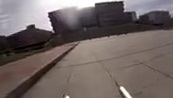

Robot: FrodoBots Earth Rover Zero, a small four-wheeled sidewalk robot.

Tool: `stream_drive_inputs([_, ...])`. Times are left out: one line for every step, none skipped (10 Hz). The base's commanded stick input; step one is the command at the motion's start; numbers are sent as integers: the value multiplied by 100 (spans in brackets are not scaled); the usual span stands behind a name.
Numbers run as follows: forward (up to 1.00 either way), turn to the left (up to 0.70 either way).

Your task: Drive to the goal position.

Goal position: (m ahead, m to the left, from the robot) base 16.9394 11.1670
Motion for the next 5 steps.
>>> stream_drive_inputs([100, -27])
stream_drive_inputs([100, -27])
stream_drive_inputs([100, -27])
stream_drive_inputs([100, 0])
stream_drive_inputs([100, 0])
